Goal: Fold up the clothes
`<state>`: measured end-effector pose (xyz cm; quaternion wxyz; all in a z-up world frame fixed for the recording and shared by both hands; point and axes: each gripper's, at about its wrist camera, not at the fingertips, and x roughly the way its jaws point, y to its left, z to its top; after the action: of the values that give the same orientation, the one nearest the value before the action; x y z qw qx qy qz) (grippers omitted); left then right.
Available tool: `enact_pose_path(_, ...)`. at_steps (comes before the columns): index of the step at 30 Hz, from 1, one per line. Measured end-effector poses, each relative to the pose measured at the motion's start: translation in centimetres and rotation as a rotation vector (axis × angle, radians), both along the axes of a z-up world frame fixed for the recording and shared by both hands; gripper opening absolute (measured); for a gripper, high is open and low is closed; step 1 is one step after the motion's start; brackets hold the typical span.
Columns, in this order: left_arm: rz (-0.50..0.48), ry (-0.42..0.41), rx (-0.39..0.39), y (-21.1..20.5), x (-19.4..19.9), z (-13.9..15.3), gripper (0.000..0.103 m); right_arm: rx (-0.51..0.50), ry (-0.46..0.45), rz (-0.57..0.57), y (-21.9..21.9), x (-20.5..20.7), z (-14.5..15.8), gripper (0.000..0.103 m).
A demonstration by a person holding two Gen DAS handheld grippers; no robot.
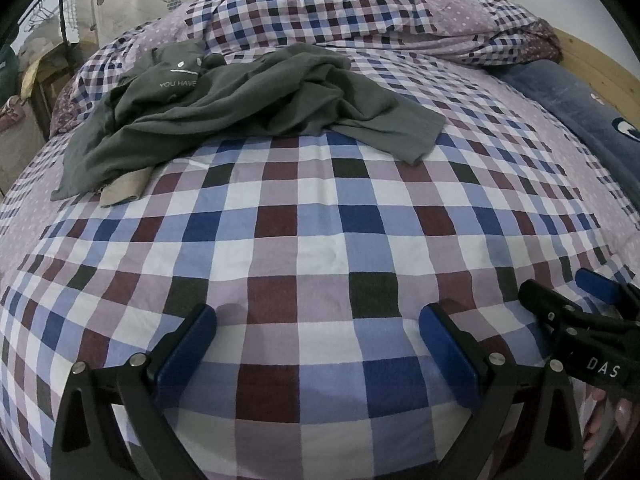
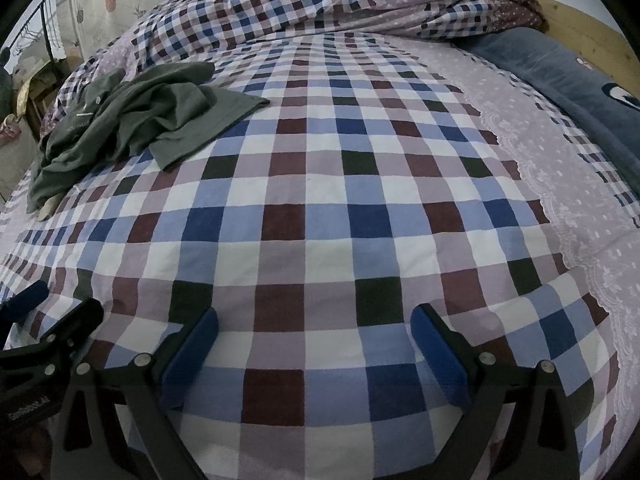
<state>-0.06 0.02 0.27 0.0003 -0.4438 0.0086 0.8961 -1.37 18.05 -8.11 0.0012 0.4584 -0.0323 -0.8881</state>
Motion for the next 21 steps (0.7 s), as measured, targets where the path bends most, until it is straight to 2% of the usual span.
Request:
enact_pose_path(2, -0.004, 0.008, 0.009, -0.1, 0.3, 0.3, 0.102, -0.012, 0.002, 0.001, 0.2, -0.1, 0.1, 0.100)
enact_pose_path(5, -0.010, 0.019, 0.022, -0.3, 0.8, 0.6, 0.099, -0.091, 0.020, 0.017, 0.9, -0.1, 0.4, 0.100)
enact_pose_path(6, -0.012, 0.023, 0.027, -0.4, 1.0, 0.8, 0.098, -0.122, 0.027, 0.023, 1.1, -0.2, 0.5, 0.100)
enact_pose_path(8, -0.017, 0.031, 0.036, -0.6, 1.3, 1.0, 0.089, -0.203, 0.040, 0.034, 1.5, -0.3, 0.7, 0.099)
enact_pose_path(12, -0.006, 0.047, 0.100, -1.5, 1.8, 2.0, 0.086, -0.362, 0.050, 0.026, 2.6, -0.9, 0.8, 0.097)
enact_pose_path(14, 0.004, 0.064, 0.124, -1.9, 1.6, 2.8, 0.086, -0.397, 0.048, 0.027, 2.7, -1.2, 0.8, 0.093)
enact_pose_path(16, 0.007, 0.102, 0.132, -2.4, 1.9, 3.7, 0.086, -0.450, 0.045, 0.042, 2.5, -1.5, 0.9, 0.083)
enact_pose_path(21, 0.012, 0.202, 0.124, -3.3, 2.0, 5.9, 0.086, -0.524, 0.059, 0.098, 1.6, -2.7, 1.5, 0.076)
